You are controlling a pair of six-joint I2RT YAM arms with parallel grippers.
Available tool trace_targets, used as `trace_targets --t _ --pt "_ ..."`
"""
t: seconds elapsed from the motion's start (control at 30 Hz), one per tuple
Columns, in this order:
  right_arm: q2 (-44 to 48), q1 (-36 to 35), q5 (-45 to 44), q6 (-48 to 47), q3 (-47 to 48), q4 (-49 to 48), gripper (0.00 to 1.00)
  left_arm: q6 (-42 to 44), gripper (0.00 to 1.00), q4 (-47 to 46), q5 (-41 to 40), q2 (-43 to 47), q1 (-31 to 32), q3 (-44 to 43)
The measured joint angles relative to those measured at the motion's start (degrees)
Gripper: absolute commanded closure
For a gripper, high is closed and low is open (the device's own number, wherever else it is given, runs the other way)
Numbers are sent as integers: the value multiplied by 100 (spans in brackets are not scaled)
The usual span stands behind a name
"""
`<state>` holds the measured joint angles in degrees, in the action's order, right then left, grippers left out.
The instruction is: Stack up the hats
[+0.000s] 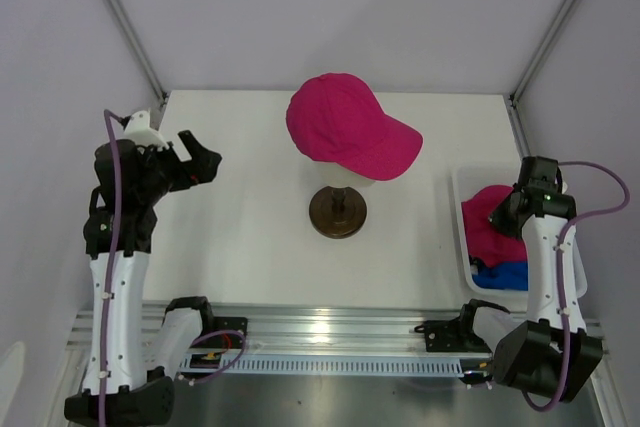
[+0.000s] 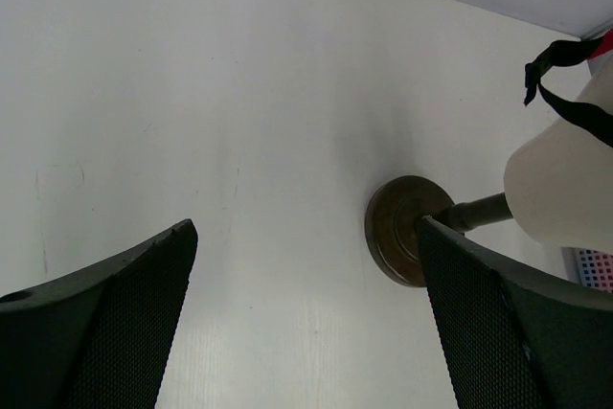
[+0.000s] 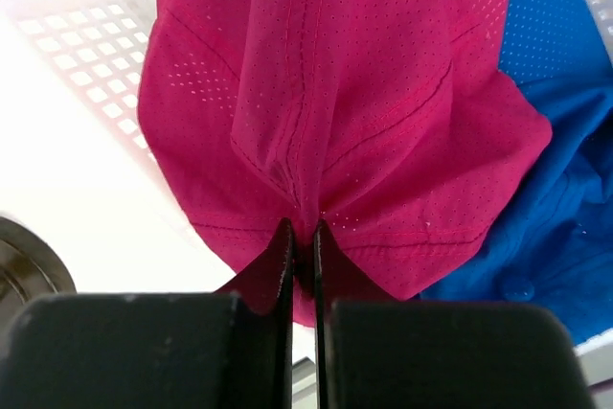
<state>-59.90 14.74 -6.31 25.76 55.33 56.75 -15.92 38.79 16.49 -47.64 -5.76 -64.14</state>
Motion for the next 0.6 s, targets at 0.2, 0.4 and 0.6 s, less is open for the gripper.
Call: trace_targets --t 0.2,0.4,0.6 --pt "15 2 -61 -59 800 321 100 -2 0 39 87 9 0 -286" --pt "48 2 -37 -2 2444 450 100 -39 0 87 656 42 76 -555" --pt "-181 2 470 83 3517 337 100 -221 1 131 925 136 459 -1202"
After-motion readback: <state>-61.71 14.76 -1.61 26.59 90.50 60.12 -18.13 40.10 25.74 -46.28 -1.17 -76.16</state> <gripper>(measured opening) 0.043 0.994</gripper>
